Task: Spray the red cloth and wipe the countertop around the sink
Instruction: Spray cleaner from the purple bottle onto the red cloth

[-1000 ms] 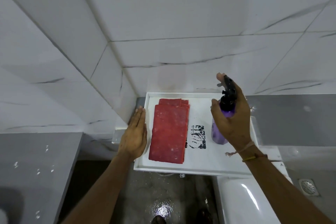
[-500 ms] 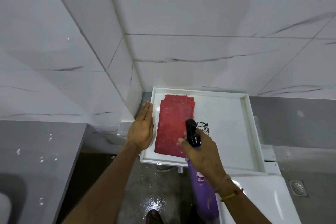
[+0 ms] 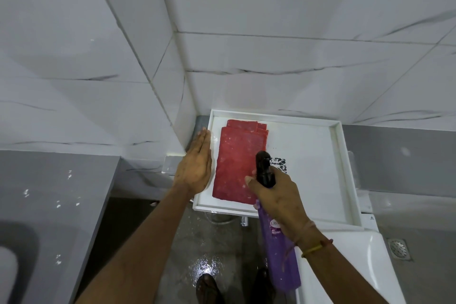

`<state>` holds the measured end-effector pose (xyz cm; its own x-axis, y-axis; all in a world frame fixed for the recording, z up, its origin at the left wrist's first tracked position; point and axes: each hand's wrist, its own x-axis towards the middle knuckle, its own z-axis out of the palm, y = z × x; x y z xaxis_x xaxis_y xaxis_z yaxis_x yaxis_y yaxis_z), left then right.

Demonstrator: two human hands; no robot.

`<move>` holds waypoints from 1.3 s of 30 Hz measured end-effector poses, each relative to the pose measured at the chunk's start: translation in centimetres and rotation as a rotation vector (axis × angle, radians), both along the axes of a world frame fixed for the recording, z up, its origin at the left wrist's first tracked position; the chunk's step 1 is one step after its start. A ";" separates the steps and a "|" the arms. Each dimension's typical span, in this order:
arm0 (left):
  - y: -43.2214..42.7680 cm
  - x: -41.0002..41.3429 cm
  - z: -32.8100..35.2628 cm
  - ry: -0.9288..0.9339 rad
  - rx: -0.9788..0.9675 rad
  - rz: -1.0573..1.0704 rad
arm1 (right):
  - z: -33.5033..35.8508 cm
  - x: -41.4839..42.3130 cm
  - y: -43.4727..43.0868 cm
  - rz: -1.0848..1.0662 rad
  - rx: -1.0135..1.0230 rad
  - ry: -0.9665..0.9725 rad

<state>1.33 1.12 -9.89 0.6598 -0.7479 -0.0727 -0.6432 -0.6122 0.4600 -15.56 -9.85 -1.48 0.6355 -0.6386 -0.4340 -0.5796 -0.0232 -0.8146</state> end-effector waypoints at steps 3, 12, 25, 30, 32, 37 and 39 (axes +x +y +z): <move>0.0 0.0 0.0 -0.003 0.008 0.007 | 0.0 0.0 0.0 0.028 0.040 0.004; 0.0 0.0 0.0 -0.001 0.012 0.010 | -0.2 -0.4 0.0 0.091 0.042 0.053; 0.0 -0.1 0.1 -0.019 -0.007 -0.006 | 0.1 0.0 0.7 0.099 -0.018 0.101; 0.0 -0.1 -0.1 -0.014 0.003 -0.001 | 0.9 0.8 -0.5 0.048 -0.008 0.022; 0.1 -0.1 -0.1 -0.015 0.013 -0.005 | 1.1 1.1 -1.0 0.069 0.000 0.005; 0.1 0.0 0.0 -0.017 0.015 -0.007 | 1.2 0.5 -1.5 0.020 -0.055 0.010; 0.1 0.0 0.0 -0.014 0.005 -0.005 | 1.7 -0.3 -1.8 0.015 -0.047 -0.066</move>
<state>1.30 1.23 -9.91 0.6574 -0.7505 -0.0672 -0.6522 -0.6114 0.4480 -15.87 -11.66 0.25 0.6713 -0.6474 -0.3609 -0.5242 -0.0704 -0.8487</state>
